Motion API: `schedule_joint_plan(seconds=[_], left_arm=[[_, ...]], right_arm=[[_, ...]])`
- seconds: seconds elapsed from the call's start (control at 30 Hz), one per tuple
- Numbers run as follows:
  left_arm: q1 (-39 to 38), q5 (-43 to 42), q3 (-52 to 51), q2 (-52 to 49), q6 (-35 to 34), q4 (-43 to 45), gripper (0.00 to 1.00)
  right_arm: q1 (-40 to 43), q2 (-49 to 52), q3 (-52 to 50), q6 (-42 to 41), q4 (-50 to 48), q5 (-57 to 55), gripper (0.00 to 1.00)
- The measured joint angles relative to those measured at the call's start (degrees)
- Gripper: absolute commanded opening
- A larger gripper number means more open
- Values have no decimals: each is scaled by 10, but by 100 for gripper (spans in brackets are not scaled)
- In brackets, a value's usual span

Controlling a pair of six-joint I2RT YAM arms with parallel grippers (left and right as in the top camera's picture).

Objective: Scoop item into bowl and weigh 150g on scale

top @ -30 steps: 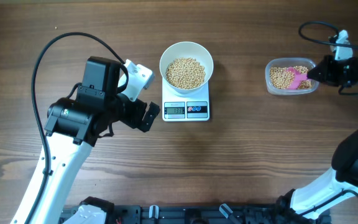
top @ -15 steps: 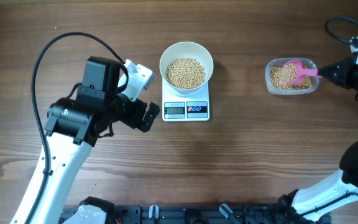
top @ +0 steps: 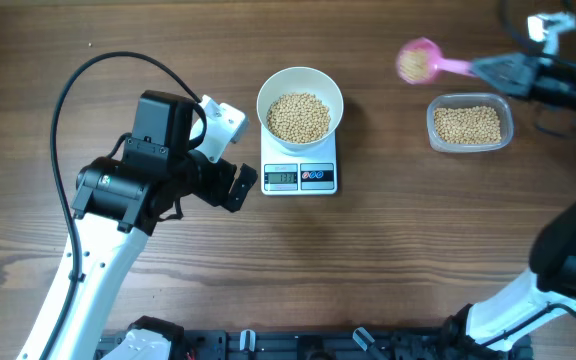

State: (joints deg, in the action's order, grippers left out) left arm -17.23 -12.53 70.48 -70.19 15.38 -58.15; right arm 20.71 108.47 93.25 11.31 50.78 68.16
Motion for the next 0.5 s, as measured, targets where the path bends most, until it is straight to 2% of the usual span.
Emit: schedule_joint_plan(seconds=[0.13,0.23,0.33,0.5], left_arm=[[0,0,0,0,0,1,100],[0,0,0,0,0,-1,100],[0,0,0,0,0,-1,100],[0,0,0,0,0,-1,100]], right_arm=[[-131,0,0,-90,-118,4,4],[-196,0,0,-111,-136,-9,4],[-244,0,0,-81,-136,-41,4],[-300,0,0,-39,-141,-170,4]])
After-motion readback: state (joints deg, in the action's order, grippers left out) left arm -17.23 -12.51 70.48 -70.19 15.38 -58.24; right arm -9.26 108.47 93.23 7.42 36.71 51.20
